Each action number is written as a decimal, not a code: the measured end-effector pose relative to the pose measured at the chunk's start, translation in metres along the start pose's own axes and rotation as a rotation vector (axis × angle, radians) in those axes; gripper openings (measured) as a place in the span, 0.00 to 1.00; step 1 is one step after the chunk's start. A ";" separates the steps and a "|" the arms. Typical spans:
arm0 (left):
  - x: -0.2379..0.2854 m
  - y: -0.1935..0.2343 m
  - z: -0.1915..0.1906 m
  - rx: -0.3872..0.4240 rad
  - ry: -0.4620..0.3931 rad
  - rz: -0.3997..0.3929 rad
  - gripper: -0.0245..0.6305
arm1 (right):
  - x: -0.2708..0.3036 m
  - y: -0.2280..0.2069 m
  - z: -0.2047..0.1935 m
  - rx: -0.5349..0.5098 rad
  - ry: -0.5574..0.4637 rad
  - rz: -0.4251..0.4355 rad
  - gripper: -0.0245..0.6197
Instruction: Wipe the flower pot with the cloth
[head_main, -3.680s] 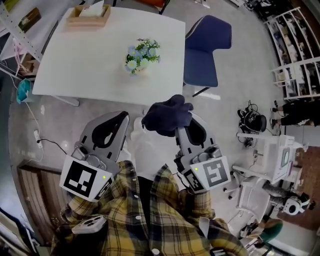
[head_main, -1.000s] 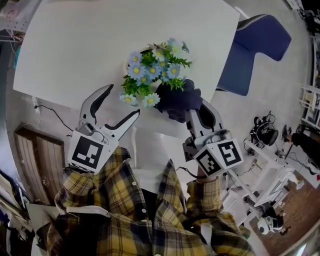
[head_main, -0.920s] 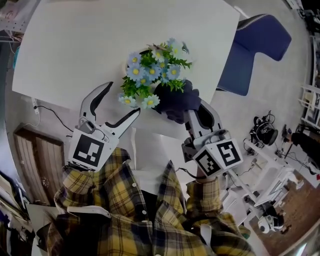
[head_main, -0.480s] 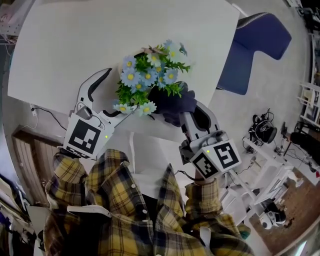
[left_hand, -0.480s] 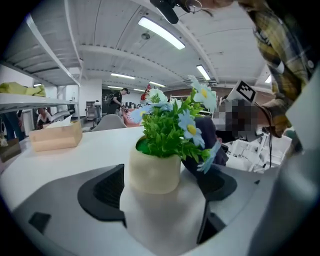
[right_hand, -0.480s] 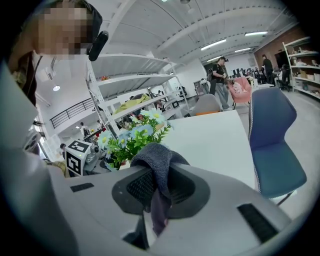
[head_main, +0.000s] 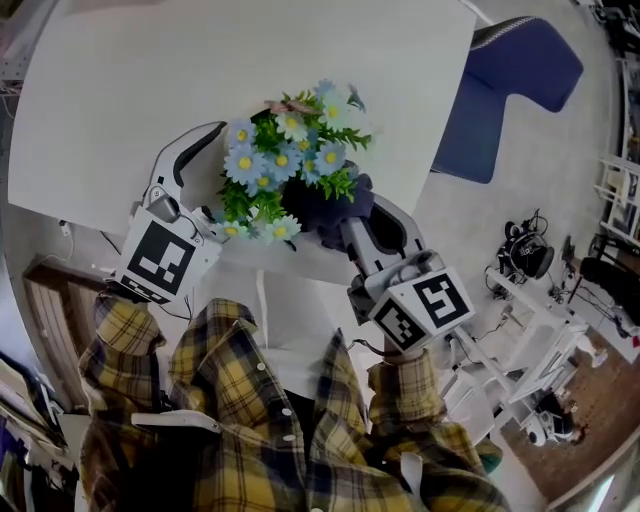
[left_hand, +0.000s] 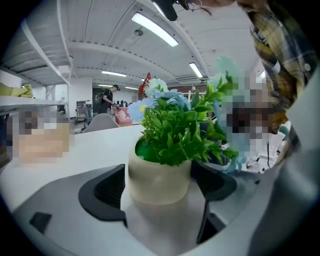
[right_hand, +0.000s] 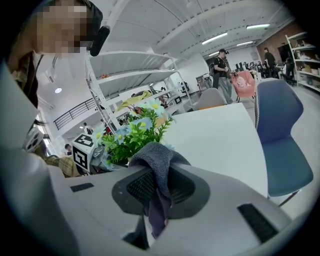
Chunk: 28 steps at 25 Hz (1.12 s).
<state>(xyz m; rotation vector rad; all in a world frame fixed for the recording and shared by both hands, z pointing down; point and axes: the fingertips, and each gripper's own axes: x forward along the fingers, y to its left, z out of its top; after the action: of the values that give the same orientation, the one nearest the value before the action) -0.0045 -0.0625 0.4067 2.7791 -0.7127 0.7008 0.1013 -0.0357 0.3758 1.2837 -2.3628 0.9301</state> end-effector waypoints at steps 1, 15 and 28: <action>0.002 0.001 0.001 0.003 0.001 0.000 0.70 | 0.004 0.001 0.000 0.010 0.001 0.008 0.09; 0.009 0.004 0.002 0.010 -0.002 -0.031 0.70 | 0.048 0.004 -0.016 0.264 0.023 0.092 0.09; 0.007 0.007 0.001 0.056 0.018 -0.089 0.69 | 0.055 -0.019 -0.011 0.481 -0.028 0.025 0.09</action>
<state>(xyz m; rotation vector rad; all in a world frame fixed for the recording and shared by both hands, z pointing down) -0.0020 -0.0720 0.4094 2.8309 -0.5707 0.7375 0.0863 -0.0712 0.4209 1.4337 -2.2564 1.5654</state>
